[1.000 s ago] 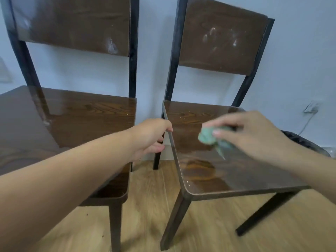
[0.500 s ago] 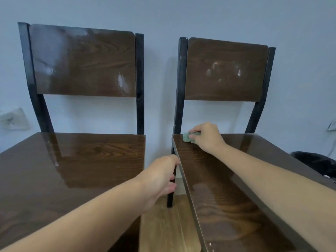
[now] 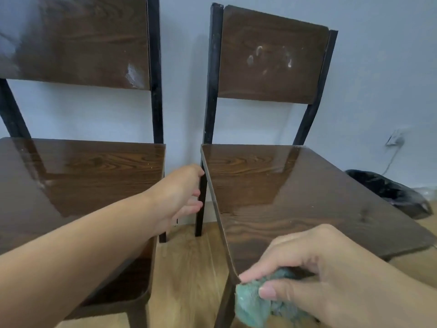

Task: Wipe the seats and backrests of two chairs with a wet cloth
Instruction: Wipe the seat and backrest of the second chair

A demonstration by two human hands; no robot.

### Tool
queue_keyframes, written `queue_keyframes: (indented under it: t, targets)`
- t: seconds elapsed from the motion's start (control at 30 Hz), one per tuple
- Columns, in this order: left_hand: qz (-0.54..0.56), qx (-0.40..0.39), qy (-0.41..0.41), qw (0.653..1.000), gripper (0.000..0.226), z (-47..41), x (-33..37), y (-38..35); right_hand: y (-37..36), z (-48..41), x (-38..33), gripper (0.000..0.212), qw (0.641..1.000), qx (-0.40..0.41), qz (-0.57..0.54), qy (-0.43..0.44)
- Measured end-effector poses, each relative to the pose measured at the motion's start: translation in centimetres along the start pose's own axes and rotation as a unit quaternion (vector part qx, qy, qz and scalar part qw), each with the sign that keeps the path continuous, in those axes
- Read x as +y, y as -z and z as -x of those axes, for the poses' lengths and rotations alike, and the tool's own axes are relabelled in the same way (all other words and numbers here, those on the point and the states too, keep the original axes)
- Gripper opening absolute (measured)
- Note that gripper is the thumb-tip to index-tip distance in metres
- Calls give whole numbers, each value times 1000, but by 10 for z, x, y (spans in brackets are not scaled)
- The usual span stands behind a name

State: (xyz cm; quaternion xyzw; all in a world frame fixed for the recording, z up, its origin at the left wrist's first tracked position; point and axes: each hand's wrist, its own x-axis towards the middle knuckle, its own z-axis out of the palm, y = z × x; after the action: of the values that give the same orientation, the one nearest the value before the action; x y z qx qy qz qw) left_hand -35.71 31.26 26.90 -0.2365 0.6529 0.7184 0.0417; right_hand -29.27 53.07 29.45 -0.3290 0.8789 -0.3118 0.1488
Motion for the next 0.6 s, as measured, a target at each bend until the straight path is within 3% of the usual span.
queue_keyframes:
  t: [0.1,0.17,0.27,0.37,0.47,0.6]
  targets:
    - [-6,-12,-5,1000,47,1,-7,-2,41,5,17,20,993,87,-60,-58]
    - [-13,-21,8,1000,47,3,-12,-6,86,-13,56,17,973,208,-15,-96]
    - [-34,-25,20,999,42,6,-14,-13,153,-51,148,14,914,338,108,-199]
    - [-43,-21,24,999,32,7,-14,-17,178,-73,219,17,879,362,154,-270]
    - [-40,-11,24,999,24,5,-12,-17,163,-74,241,19,863,390,157,-280]
    - [-41,-3,29,999,17,2,-13,-12,124,-57,206,20,887,368,148,-237]
